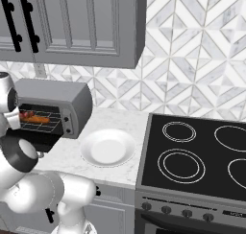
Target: Pick up the kebab skewer and baguette bread, and place them inside the toaster oven. Close the toaster oven door and start by setting the timer.
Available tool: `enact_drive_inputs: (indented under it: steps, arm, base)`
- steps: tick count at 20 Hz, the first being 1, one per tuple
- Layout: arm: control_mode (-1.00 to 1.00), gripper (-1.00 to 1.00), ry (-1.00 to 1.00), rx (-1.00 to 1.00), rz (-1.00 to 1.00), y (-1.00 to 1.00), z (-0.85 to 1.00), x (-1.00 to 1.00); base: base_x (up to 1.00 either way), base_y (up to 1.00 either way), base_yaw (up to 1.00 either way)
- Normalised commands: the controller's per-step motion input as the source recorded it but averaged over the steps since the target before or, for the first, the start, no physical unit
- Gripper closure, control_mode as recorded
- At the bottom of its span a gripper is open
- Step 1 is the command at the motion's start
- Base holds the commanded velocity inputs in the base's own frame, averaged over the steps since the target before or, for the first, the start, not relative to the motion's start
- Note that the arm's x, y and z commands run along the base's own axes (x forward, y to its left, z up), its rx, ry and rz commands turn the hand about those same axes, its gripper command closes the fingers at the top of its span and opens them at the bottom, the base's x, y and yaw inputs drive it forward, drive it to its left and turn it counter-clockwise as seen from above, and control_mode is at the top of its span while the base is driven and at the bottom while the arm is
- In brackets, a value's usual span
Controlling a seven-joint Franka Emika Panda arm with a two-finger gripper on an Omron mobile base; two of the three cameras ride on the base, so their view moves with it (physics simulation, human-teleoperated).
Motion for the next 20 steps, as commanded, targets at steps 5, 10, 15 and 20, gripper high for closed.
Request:
enact_drive_inputs:
  steps: [5, 10, 15, 20]
  arm:
    - [-1.0, 1.0, -0.01, 0.0, -0.19, 0.15, -0.12, 0.0]
    - [-1.0, 1.0, -0.04, 0.0, -0.22, 0.01, -0.18, 0.1]
    - [-1.0, 1.0, 0.0, 0.0, -0.14, 0.0, -0.01, 0.22]
    - [-1.0, 1.0, 0.0, 0.0, -0.11, 0.16, -0.08, 0.19]
  base:
    - [0.0, 0.0, 0.0]
    - [0.0, 0.0, 0.0]
    - [0.0, 0.0, 0.0]
    - [0.0, 0.0, 0.0]
